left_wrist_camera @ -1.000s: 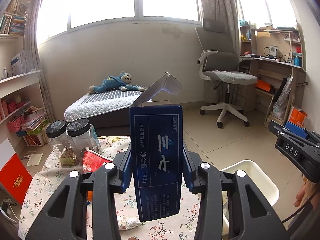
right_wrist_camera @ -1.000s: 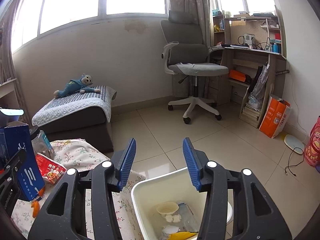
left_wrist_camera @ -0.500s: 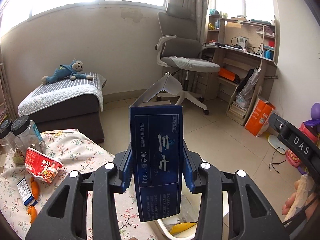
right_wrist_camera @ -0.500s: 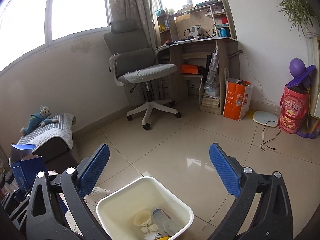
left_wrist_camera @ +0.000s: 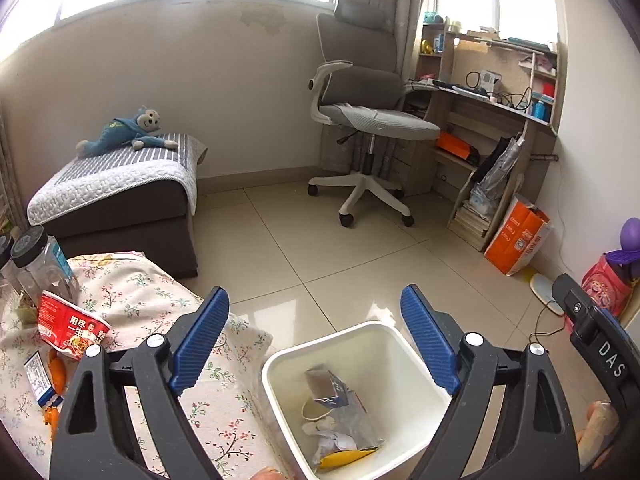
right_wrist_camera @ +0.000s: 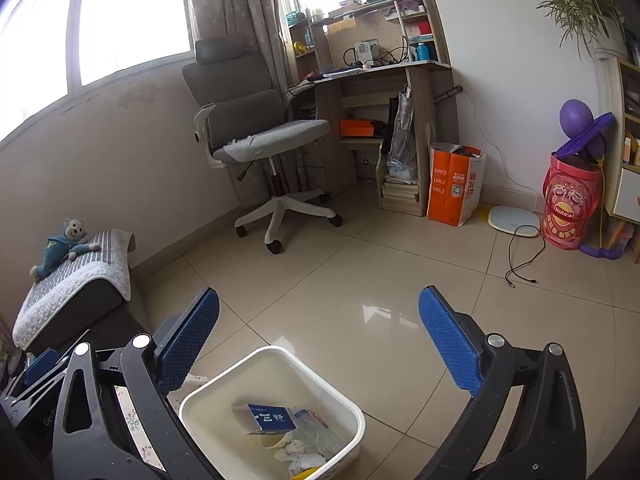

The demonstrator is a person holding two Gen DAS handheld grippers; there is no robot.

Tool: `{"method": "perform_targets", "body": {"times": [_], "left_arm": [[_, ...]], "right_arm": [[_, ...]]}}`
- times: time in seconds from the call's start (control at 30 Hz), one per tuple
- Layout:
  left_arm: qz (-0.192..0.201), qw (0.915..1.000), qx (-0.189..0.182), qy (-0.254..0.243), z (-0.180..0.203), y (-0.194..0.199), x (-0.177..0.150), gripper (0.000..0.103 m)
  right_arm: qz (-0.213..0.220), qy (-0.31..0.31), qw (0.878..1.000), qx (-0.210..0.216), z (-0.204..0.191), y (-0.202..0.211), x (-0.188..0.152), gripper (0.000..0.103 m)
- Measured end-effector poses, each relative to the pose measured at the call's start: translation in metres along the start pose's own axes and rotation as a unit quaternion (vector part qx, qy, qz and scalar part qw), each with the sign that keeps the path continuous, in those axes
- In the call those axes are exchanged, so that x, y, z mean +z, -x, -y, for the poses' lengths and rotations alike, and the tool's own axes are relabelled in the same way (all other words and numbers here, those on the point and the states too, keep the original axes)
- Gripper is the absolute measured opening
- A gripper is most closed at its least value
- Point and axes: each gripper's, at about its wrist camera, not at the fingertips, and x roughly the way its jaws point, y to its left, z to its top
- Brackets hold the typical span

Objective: Collect trash
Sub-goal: 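Carry the blue box and tissue wad over the white bin and release both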

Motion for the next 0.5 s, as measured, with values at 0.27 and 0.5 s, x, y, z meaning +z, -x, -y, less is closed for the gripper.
{"method": "perform_targets", "body": {"times": [0.27,0.5], "left_arm": [[0.059,0.9955,0.072,-0.017,-0.037,0.032,-0.008,0.091],[0.075,0.9917,0.104,0.0,-0.08,0.048,-0.014,0.094]], "right_arm": [[0.016,0.065,0.998,-0.003,-0.052,0.013,-0.019,0.096],[0.022,0.092,0.995,0.02,-0.088,0.023,-0.029,0.096]]}}
